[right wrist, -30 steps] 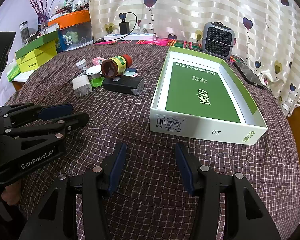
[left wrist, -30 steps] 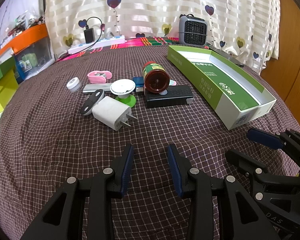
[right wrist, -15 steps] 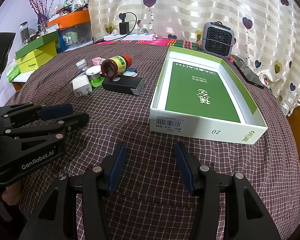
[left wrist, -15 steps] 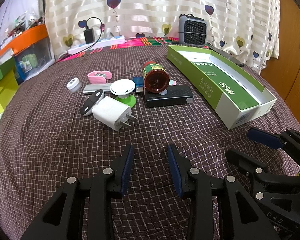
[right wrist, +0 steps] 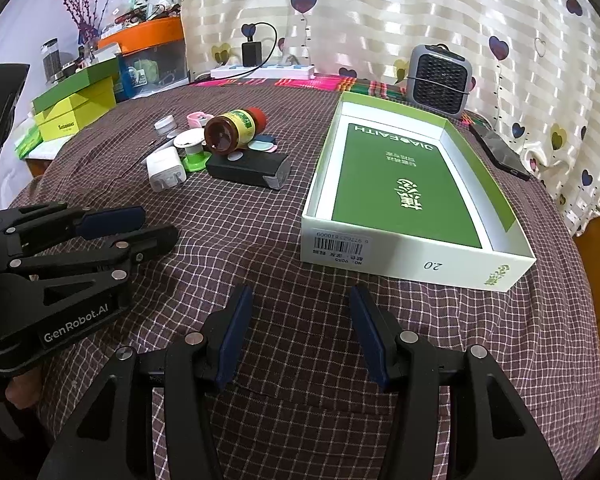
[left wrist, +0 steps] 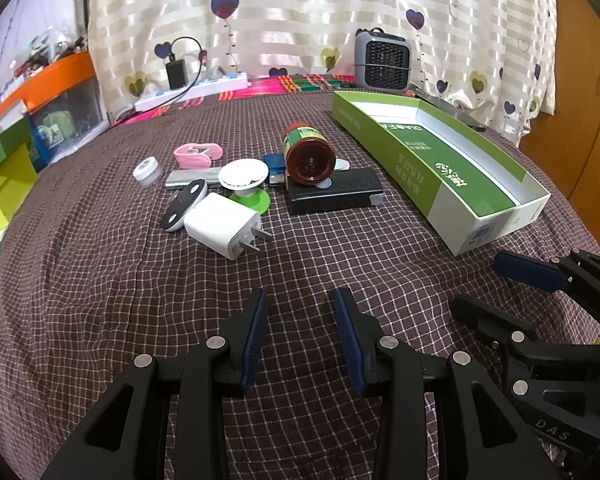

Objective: Organize rigid objects
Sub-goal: 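Grasp the brown red-capped bottle with the right gripper while the left gripper grasps the black round holder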

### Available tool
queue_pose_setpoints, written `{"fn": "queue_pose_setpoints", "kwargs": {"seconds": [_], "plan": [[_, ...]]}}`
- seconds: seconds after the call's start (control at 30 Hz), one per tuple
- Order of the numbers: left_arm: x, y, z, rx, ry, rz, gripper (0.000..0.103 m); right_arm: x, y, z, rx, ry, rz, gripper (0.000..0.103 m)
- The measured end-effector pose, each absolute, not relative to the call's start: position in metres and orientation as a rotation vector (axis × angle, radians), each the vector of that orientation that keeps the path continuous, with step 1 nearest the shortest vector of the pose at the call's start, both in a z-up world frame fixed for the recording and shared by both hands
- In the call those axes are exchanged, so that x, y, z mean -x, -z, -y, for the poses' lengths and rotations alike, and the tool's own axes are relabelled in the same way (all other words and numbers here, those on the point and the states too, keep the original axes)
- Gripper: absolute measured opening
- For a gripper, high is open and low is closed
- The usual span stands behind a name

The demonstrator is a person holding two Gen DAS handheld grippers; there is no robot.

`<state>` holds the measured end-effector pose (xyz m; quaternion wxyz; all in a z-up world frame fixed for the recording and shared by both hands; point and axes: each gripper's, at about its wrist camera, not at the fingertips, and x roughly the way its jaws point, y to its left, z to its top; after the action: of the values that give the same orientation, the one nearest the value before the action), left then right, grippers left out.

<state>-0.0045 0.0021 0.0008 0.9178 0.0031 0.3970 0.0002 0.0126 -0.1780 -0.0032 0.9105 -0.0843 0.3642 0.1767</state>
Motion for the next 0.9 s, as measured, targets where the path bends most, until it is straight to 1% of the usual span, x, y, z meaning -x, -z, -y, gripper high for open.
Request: {"fn": "queue_pose_setpoints", "kwargs": {"seconds": [0.2,0.5,0.9], "plan": [[0.013,-0.006,-0.008,0.023,0.012,-0.789,0.035,-0.007,-0.001,0.177,0.159,-0.386,-0.761,0.052],[0.022,-0.028,-0.025,0.062,0.003,-0.713,0.035,0.007,-0.027,0.16,0.16,-0.47,-0.687,0.052],[0.015,-0.036,-0.064,0.138,0.001,-0.676,0.035,-0.014,-0.038,0.138,0.159,-0.522,-0.69,0.052]]}}
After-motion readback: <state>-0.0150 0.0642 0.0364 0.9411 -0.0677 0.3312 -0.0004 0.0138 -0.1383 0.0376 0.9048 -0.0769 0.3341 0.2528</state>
